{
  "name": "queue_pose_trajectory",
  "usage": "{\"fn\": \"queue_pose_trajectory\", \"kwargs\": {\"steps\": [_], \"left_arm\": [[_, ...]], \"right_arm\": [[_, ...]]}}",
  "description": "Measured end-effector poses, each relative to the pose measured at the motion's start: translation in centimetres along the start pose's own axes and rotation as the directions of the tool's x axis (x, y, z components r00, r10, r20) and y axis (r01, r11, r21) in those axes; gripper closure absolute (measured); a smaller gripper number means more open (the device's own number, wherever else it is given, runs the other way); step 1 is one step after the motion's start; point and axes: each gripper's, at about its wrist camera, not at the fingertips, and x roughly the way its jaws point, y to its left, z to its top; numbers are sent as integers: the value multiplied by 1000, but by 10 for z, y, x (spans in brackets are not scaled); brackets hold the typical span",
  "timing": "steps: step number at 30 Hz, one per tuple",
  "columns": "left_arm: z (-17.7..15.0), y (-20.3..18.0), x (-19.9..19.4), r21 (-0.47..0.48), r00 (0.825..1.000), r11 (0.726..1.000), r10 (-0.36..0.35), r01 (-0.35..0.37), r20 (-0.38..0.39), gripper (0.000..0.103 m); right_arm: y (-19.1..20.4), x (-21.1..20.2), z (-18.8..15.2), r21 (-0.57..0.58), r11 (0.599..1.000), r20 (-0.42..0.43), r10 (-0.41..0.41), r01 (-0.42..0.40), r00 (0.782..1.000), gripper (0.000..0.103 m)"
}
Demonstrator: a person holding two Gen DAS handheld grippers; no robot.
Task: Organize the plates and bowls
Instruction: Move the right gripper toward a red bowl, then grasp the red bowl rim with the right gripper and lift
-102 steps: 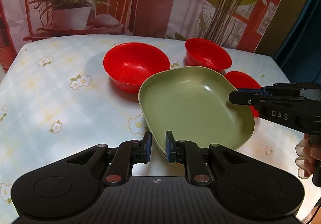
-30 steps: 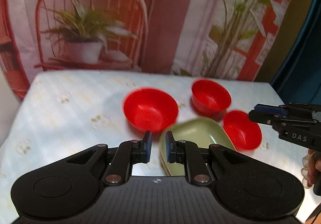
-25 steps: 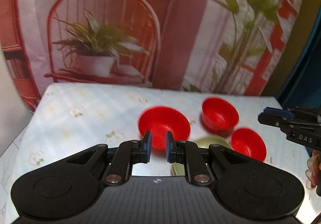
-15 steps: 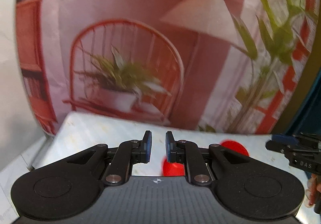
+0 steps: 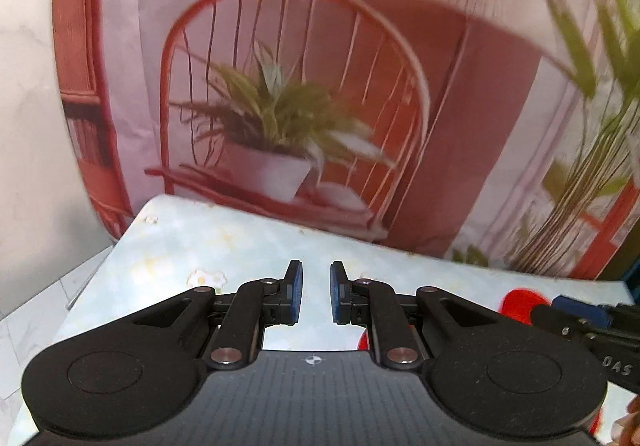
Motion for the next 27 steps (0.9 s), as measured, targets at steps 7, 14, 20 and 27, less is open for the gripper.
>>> {"fn": "queue_pose_trajectory", "kwargs": {"steps": [7, 14, 20, 27], "left_arm": [[-29, 20, 43, -82, 992, 996, 13, -24, -129, 88], [-44, 19, 63, -79, 983, 997, -18, 4, -184, 88], [-52, 15, 72, -112, 972, 993, -67, 42, -227, 88], [-63, 12, 81, -114, 959, 991, -103, 75, -263, 88]], "right_arm": [[10, 40, -11, 27, 999, -76, -24, 26, 997, 74], [19, 68, -18, 6, 1000, -154, 3, -2, 988, 78], [18, 80, -25, 20, 1000, -199, 5, -1, 980, 83], [15, 87, -36, 17, 1000, -222, -9, 13, 975, 91]]}}
